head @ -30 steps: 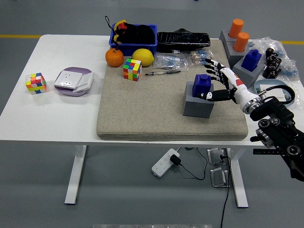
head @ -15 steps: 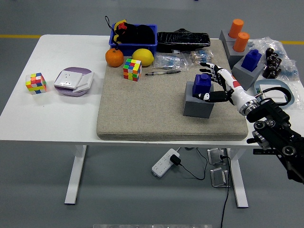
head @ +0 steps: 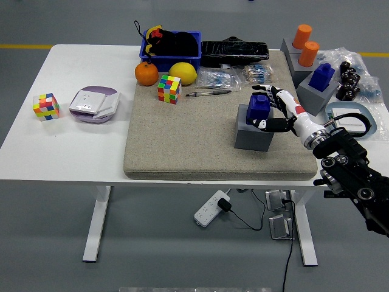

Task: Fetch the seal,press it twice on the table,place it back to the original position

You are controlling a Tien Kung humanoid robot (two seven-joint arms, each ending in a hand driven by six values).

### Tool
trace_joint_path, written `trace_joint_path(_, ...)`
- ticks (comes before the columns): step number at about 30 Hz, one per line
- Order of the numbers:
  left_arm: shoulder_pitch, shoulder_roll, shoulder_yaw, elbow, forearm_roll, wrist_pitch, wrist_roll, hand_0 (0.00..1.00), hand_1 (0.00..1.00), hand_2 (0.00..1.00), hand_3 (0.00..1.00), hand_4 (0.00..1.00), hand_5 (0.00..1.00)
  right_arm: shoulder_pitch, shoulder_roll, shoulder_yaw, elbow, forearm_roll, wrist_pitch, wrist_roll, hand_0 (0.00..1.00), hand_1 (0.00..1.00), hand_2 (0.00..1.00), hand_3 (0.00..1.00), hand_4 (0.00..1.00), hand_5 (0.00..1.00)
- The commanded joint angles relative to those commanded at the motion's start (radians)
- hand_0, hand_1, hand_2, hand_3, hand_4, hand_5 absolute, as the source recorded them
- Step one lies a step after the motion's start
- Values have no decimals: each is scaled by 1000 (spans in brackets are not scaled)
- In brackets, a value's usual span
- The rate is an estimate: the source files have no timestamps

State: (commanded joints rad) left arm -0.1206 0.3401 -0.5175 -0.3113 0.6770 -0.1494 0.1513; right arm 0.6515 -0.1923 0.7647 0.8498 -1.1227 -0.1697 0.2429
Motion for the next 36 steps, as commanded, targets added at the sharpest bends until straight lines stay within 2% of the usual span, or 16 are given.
trace_joint_path(5, -2, -1, 1, 0, 0, 0, 0, 819, 799, 765, 814, 769, 284, 6, 0, -9, -5, -2, -12, 1, 769, 740, 722, 785, 796, 2)
trace_joint_path(6, -2, -1, 1, 0, 0, 0, 0, 820, 798, 765, 814, 769, 285, 6, 0, -10, -5, -3, -12, 0, 744, 684, 680, 705, 756, 2)
trace_joint_path(11, -3, -2, 1, 0, -1, 0, 0, 820, 798, 765, 814, 769, 285, 8, 2, -13, -13, 1, -16, -2, 744, 684, 680, 705, 756, 2)
trace_joint_path(12, -3, -2, 1, 1, -1, 0, 0, 820, 798, 765, 815, 769, 285, 8, 2, -14, -13, 1, -17, -2, 717, 615, 602, 631, 724, 2)
trace_joint_path(17, -2, -3, 1, 1, -1, -1, 0, 820, 798, 765, 815, 769, 285, 10, 2, -21, -14, 3, -23, -2, 717, 615, 602, 631, 724, 2)
trace_joint_path(18, -2, -3, 1, 1, -1, -1, 0, 820, 797, 765, 814, 769, 284, 11, 2, -22, -15, 4, -25, -1, 682, 559, 535, 576, 684, 2)
trace_joint_path(23, -2, -4, 1, 1, -1, 0, 0, 820, 797, 765, 814, 769, 284, 13, 3, -30, -15, 13, -39, 6, 682, 559, 535, 576, 684, 2)
trace_joint_path(24, -1, -5, 1, 1, -2, -1, 0, 820, 797, 765, 814, 769, 284, 14, 3, -31, -15, 15, -42, 8, 652, 496, 480, 515, 635, 2)
trace_joint_path(29, -1, -6, 0, 1, -3, 0, 0, 820, 797, 765, 814, 769, 284, 16, 3, -36, -12, 30, -59, 17, 652, 496, 480, 515, 635, 2)
trace_joint_path(30, -1, -7, 0, 1, -4, 0, 0, 820, 797, 764, 814, 769, 285, 17, 2, -37, -10, 33, -60, 17, 620, 465, 446, 482, 616, 2)
trace_joint_path(36, -1, -6, 0, 2, -4, 0, 0, 820, 797, 764, 814, 769, 285, 20, -6, -34, 7, 29, -53, 1, 620, 465, 446, 482, 616, 2)
